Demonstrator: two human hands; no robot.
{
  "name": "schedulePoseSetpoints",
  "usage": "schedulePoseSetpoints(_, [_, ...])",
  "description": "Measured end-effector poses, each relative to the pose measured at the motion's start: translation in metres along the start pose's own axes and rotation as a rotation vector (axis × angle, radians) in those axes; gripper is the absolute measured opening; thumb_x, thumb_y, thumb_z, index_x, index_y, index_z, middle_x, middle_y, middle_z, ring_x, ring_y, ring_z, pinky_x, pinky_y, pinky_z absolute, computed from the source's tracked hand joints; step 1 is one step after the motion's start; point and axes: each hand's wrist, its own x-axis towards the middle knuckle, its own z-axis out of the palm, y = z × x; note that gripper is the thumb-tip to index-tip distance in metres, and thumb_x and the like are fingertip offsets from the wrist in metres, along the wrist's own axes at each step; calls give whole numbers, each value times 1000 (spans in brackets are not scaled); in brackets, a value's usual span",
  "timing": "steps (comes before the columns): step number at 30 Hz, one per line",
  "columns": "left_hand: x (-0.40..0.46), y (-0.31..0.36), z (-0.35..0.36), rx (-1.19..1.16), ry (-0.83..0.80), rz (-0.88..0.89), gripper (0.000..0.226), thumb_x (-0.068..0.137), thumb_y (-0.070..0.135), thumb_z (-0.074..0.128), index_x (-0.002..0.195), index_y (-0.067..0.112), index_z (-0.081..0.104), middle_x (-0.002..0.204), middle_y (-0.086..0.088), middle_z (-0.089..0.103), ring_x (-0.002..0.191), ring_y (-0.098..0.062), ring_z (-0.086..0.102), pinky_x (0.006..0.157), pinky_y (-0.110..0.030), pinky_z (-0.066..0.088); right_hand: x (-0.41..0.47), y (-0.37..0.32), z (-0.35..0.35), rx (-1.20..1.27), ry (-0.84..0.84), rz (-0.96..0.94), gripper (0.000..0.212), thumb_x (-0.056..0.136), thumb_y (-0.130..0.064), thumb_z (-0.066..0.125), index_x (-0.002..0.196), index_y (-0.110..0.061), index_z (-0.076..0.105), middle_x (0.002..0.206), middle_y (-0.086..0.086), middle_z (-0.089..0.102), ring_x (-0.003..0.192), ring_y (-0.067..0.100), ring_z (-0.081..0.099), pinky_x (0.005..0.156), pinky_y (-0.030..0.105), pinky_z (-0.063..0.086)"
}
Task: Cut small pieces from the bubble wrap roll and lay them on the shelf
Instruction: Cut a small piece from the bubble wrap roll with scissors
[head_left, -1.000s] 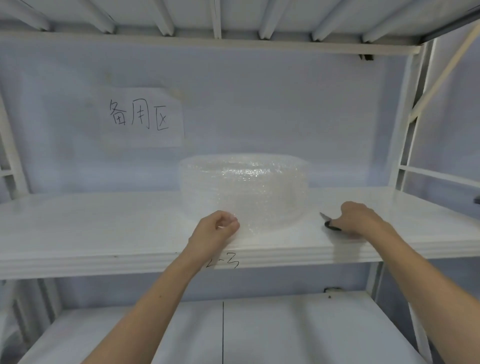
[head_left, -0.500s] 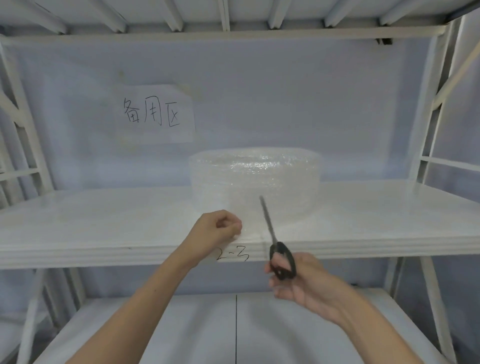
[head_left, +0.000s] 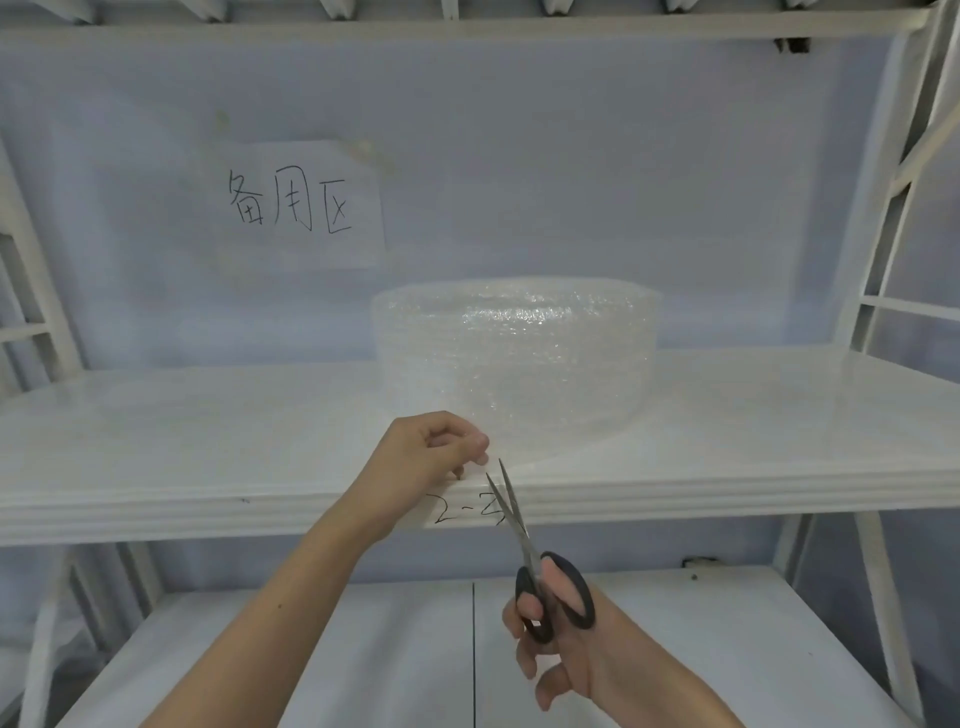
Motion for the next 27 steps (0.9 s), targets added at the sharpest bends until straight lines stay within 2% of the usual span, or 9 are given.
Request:
schedulePoseSetpoints(2, [0, 0, 0, -16, 1, -6, 9, 89, 20, 71, 86, 11, 73, 73, 2, 76, 61, -9, 56, 67, -20, 49, 3, 0, 1, 9, -12, -13, 65, 47, -67, 81, 67, -12, 53, 73, 3, 59, 58, 23, 57, 46, 30, 50])
schedulePoseSetpoints(7, [0, 2, -2, -66, -3, 4, 8, 89, 16, 70, 84, 9, 72, 71, 1, 75, 59, -7, 57, 66, -18, 49, 16, -13, 3, 4, 36, -88, 46, 75, -59, 59, 68, -15, 53, 76, 3, 57, 58, 20, 55, 47, 30, 47])
schedulePoseSetpoints(15, [0, 1, -2, -66, -1, 7, 13, 88, 18, 71, 87, 4, 72, 72, 0, 75, 59, -9, 57, 65, -18, 49, 32, -24, 5, 15, -31, -180, 51, 68, -63, 63, 74, -14, 47, 74, 0, 56, 57, 18, 53, 48, 29, 47])
schedulePoseSetpoints(18, [1, 0, -1, -68, 3, 10, 10, 89, 15, 70, 83, 6, 71, 72, -1, 76, 62, -8, 60, 64, -19, 49, 33, -20, 3, 23, -54, -205, 50, 70, -61, 63, 73, -14, 46, 75, 1, 54, 57, 18, 53, 49, 29, 47])
schedulePoseSetpoints(25, [2, -1, -1, -65, 10, 23, 18, 90, 13, 70, 89, -5, 68, 73, -2, 75, 64, -8, 61, 62, -17, 49, 32, -19, 0, -40, -39, -235, 44, 75, -58, 61, 68, -16, 48, 75, 2, 53, 58, 19, 52, 51, 31, 47])
schedulePoseSetpoints(27, [1, 0, 0, -59, 8, 21, 16, 90, 15, 70, 88, -1, 69, 72, -2, 75, 63, -8, 60, 62, -16, 49, 32, -21, 2, -64, -22, -245, 44, 75, -57, 62, 67, -16, 48, 74, 2, 53, 58, 20, 52, 51, 32, 47])
